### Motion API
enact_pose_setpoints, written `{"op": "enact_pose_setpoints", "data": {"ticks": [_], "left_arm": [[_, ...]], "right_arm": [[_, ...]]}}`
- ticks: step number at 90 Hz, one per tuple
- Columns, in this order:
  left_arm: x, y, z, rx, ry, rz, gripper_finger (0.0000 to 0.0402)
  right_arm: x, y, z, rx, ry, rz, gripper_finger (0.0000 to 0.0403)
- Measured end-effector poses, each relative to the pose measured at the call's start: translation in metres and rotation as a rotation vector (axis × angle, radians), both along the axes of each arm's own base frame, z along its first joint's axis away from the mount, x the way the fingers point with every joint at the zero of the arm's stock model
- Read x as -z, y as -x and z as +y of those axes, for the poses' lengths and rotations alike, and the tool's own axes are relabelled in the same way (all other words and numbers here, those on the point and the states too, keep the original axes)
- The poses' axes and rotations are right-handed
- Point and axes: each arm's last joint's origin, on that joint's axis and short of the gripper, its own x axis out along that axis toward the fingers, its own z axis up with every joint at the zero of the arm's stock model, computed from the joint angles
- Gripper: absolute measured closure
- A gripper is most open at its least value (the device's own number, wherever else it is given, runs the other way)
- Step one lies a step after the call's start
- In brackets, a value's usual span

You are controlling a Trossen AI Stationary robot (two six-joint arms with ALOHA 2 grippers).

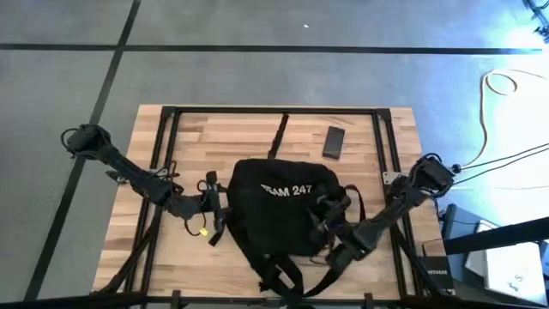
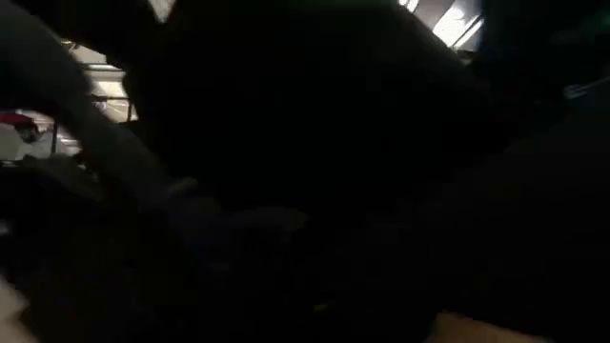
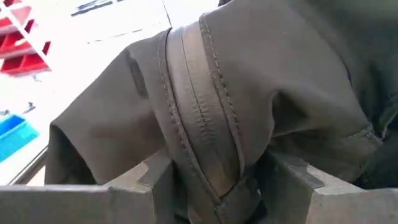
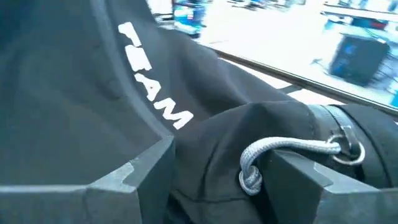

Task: Unpack backpack
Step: Adjust the black bag

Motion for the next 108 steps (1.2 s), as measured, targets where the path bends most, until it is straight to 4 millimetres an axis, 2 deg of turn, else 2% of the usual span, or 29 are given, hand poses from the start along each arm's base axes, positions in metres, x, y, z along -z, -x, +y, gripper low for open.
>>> {"op": "enact_pose_setpoints", "data": {"ticks": [18, 30, 51, 75, 84, 95, 108], "left_arm": [[0.006, -0.002, 0.011, -0.073, 0.083, -0.014, 0.0228], [0.013, -0.001, 0.019, -0.112, 0.125, -0.007, 0.0228], [0.020, -0.001, 0.020, -0.031, 0.201, 0.070, 0.0228], [0.022, -0.001, 0.016, 0.080, 0.316, 0.105, 0.0228], [0.023, 0.002, 0.014, 0.103, 0.299, 0.138, 0.0227], [0.021, 0.006, 0.011, 0.154, 0.216, 0.164, 0.0201], [0.012, 0.012, 0.011, 0.218, 0.218, 0.153, 0.0134]], "right_arm": [[-0.006, -0.023, -0.024, 0.113, -0.027, -0.035, 0.0196], [-0.011, -0.034, -0.032, 0.153, -0.042, -0.056, 0.0197], [-0.015, -0.040, -0.030, 0.146, -0.036, -0.079, 0.0197], [-0.015, -0.042, -0.028, 0.109, -0.029, -0.015, 0.0197], [-0.014, -0.042, -0.028, 0.102, -0.048, -0.001, 0.0197], [-0.014, -0.042, -0.027, 0.097, -0.058, 0.007, 0.0197], [-0.013, -0.042, -0.027, 0.083, -0.083, 0.034, 0.0197]]}}
